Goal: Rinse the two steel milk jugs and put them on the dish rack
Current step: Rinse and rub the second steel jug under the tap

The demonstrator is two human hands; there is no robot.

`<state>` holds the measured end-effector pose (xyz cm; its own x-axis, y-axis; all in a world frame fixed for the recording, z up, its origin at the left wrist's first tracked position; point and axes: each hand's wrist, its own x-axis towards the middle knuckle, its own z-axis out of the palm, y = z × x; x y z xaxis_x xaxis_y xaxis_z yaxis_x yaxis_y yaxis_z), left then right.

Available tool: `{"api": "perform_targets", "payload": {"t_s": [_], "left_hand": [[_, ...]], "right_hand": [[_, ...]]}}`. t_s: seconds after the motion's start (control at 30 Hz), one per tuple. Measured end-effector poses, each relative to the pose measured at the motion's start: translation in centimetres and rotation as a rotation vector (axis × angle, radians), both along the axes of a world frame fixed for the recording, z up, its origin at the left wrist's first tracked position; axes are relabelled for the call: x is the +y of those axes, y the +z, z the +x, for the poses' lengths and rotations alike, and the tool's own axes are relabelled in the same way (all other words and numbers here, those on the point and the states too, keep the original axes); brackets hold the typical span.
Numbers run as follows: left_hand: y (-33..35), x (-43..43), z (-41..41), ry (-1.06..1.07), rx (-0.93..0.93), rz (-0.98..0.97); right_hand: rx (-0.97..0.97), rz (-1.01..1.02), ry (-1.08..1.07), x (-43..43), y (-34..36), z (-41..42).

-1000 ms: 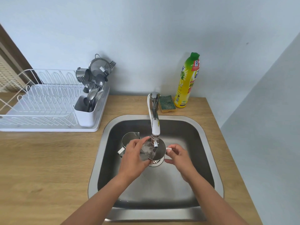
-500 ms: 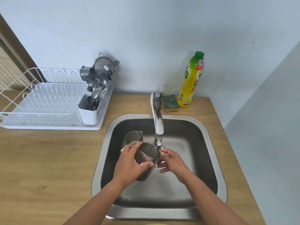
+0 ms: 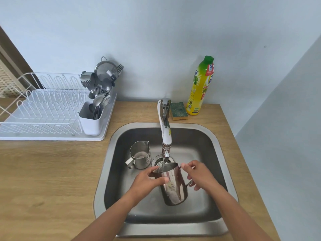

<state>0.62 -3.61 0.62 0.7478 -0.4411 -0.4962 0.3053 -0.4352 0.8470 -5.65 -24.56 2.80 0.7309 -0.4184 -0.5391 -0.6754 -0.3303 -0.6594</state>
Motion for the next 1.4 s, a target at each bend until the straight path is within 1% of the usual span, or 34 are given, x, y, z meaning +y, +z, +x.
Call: {"api": "perform_targets", "payload": {"t_s": [0.1,0.17,0.27,0.4,0.47,0.53,0.6,0.67,0.73,0.87,1.07,1.17,1.3,1.4], "left_hand": [[-0.1,-1.0,0.0,-0.018,0.040,-0.099],[-0.3,-1.6,0.0,-0.004,0.037,-0.135],[-0.1,-2.3,0.3,0.017,-0.030,-0.154],[1.5,-2.6,0.8,0.048,-0.187,-0.131],[2.3,-2.2,1.0,0.040,-0.295,-0.086],[2.5,-1.7,1.2,0.026,-0.413,-0.020],[2.4,-1.3,1.4,-0.006,-0.456,0.025],[2.4,-1.4,1.4,-0.022,-0.428,0.019],[2.3,-1.8,1.3,-0.027,-0.403,0.005],[2.2,-2.0,1.4,-0.011,-0.391,0.002],[2.9,-1.5,1.7,-0.032,-0.387,0.018],[2.4,-1.8,1.9,-0.001,-0.372,0.000],[1.9,-1.1,2.2,-0.009,-0.317,-0.014],[2.1,-1.1,1.9,-0.019,-0.325,0.004]], "right_hand": [[-0.044,-0.071,-0.008,-0.7,1.4,-0.2],[-0.104,-0.058,-0.020,-0.9,1.9,-0.2],[-0.207,-0.003,-0.047,-1.0,2.0,-0.3],[-0.337,0.152,-0.106,-0.8,1.2,-0.1],[-0.366,0.274,-0.146,-0.5,0.4,0.1],[-0.357,0.414,-0.173,-0.2,-0.2,0.2],[-0.304,0.505,-0.170,-0.1,-0.7,0.1],[-0.228,0.537,-0.152,-0.5,-0.8,-0.1],[-0.196,0.529,-0.166,-1.0,-0.9,0.0],[-0.226,0.502,-0.222,-0.4,-1.5,0.9],[-0.179,0.530,-0.206,-0.6,-1.1,1.3],[-0.219,0.475,-0.244,-0.3,-1.2,1.7],[-0.182,0.460,-0.195,0.0,-1.2,1.8],[-0.185,0.449,-0.203,-0.3,-1.0,1.7]]}}
